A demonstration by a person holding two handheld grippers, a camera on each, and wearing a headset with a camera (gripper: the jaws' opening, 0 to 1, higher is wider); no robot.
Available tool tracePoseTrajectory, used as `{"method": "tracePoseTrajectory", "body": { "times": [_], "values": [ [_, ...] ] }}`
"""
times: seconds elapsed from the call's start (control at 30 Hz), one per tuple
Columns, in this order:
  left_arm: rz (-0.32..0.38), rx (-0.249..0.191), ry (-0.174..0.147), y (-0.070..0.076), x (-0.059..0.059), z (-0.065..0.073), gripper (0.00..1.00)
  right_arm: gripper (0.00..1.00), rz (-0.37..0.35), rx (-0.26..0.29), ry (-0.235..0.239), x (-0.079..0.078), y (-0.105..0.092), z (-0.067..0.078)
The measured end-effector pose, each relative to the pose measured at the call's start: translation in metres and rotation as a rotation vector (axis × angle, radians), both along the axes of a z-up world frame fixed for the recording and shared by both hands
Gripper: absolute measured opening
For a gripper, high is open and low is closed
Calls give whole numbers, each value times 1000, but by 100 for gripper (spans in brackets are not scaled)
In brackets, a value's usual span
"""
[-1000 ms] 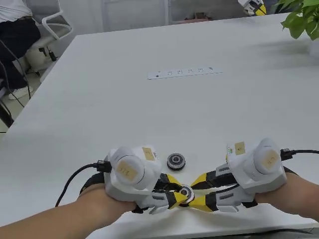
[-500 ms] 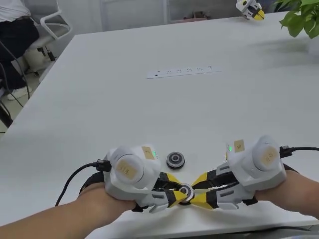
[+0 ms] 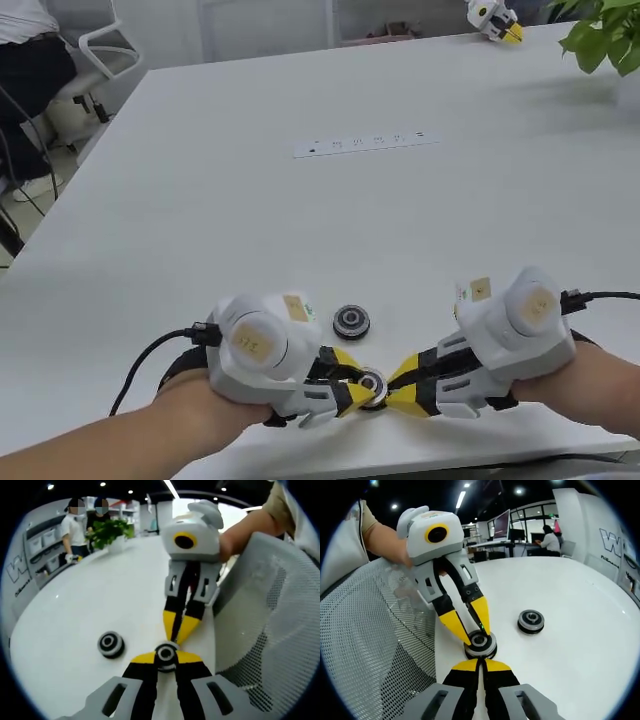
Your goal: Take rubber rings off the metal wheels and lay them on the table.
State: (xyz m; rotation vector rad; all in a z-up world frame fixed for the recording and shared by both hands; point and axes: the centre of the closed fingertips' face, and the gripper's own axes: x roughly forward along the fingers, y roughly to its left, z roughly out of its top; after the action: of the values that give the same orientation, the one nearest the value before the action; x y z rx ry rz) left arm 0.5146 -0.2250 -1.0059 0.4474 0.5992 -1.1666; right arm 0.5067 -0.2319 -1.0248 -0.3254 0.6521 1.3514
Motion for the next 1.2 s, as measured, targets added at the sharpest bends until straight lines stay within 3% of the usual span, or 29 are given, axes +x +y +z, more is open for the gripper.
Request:
{"method": "tracePoseTrajectory", "body": {
  "times": [0.17, 0.6, 0.93, 1.2],
  "values": [
    [-1, 1, -2, 0, 0, 0, 14, 0, -36, 6, 45, 1, -1, 0],
    [-2, 5, -6, 1, 1, 0, 13, 0, -222, 101, 272, 8, -5, 4],
    [-2, 15, -12, 0, 1, 0, 13, 0, -294, 193, 348, 15, -4, 13],
    [2, 27, -18, 0, 1, -1, 13, 0, -301, 218, 372, 13, -3, 16]
  ]
}}
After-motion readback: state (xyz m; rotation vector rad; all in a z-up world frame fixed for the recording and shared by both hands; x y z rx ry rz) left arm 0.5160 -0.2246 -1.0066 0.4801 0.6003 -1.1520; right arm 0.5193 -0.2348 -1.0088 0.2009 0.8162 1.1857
